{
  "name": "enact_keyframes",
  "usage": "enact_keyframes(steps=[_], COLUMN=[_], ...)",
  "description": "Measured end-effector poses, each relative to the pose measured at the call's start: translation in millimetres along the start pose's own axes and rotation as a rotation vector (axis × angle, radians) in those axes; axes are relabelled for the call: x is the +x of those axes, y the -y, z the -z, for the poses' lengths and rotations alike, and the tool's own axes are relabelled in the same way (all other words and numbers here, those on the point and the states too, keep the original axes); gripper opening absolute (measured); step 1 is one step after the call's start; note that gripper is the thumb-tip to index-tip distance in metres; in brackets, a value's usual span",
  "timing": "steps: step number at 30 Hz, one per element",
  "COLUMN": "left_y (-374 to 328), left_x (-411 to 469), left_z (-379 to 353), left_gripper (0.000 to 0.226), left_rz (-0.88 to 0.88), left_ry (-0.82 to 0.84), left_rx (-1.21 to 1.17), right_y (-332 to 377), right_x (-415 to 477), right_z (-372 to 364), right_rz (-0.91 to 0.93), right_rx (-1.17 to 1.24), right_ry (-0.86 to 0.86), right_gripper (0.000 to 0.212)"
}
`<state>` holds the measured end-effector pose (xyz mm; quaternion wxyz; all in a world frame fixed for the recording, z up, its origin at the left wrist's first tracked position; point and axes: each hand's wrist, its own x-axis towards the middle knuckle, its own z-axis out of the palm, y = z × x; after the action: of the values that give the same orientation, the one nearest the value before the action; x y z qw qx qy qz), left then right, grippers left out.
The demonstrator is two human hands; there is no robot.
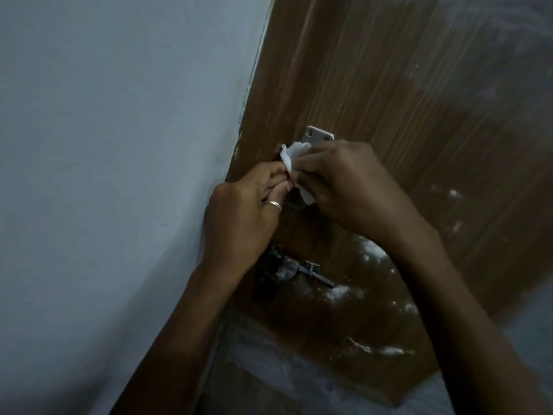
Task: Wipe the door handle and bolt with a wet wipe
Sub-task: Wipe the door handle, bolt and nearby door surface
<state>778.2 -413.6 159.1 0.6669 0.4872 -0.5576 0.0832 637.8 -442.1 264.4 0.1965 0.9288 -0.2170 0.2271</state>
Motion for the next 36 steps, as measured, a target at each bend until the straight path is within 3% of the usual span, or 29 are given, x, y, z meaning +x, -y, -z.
enact_keyframes(steps=[6,9,13,16,20,22,27,32,34,36], left_y=[2,2,1,2,1,1,0,0,0,-1], left_x=[0,0,0,-1,0,0,-1,0,0,0], left_z=[-1,-2,-2,-3,-1,0,1,0,0,0], left_gripper=[0.034,0.033,0.033,0.034,0.034,0.033,0.033,0.034,0.033,0.033], left_rz=[0.023,0.023,0.019,0.011,0.01,0.013,0.009,0.02,0.016,0.015], left_ry=[0.009,0.008,0.007,0.007,0.008,0.009,0.028,0.016,0.011,0.015], left_rx=[-0.028,-0.06,-0.066,-0.059,-0.012,-0.002,-0.005,-0.014,-0.026,-0.044], right_y=[0,3,13,26,36,32,22,14,8,5], right_x=[-29,-57,-81,-83,-47,-20,-1,-24,-41,-66], right_z=[3,3,-14,-23,-18,-18,-22,-17,-14,-12], right_rz=[-0.109,-0.187,-0.327,-0.412,-0.377,-0.311,-0.202,-0.272,-0.339,-0.465], right_rx=[-0.12,-0.138,-0.187,-0.197,-0.217,-0.188,-0.125,-0.081,0.062,0.289], right_ry=[0.018,-0.087,-0.263,-0.334,-0.218,-0.147,-0.073,-0.114,-0.172,-0.369], right_gripper=[0.015,0.01,0.032,0.034,0.028,0.018,0.025,0.017,0.018,0.018])
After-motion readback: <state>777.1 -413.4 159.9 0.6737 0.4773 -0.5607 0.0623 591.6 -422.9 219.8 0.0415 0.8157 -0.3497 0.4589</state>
